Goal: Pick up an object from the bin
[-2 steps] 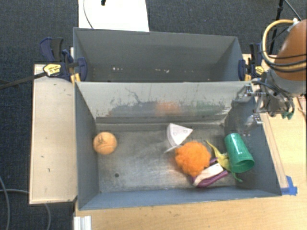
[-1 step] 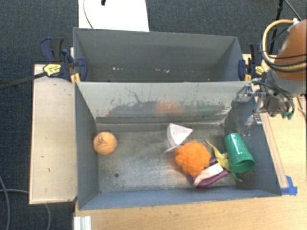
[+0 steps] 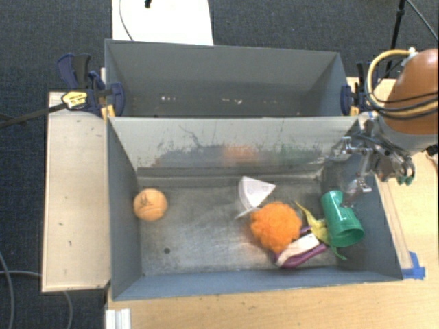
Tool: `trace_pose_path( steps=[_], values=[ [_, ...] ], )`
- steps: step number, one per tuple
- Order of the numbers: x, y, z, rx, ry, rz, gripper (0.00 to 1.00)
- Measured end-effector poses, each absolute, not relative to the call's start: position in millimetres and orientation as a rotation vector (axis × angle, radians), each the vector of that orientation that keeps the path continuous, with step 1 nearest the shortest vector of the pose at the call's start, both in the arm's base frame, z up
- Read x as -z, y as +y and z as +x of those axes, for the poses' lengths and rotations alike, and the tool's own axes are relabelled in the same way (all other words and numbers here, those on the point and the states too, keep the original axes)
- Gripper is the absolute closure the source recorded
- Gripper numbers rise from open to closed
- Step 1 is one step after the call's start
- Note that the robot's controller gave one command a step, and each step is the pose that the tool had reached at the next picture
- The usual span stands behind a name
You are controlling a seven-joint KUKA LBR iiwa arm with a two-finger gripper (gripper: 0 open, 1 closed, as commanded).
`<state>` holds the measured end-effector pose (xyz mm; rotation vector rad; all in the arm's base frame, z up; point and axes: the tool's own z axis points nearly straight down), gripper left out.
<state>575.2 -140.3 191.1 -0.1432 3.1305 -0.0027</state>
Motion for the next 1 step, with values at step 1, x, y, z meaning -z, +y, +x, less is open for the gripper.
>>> trace_pose_path(
  steps=[1],
  values=[
    [-142.7,-136.3,577.0,-0.008,3.07,-0.568,0.0]
  ],
)
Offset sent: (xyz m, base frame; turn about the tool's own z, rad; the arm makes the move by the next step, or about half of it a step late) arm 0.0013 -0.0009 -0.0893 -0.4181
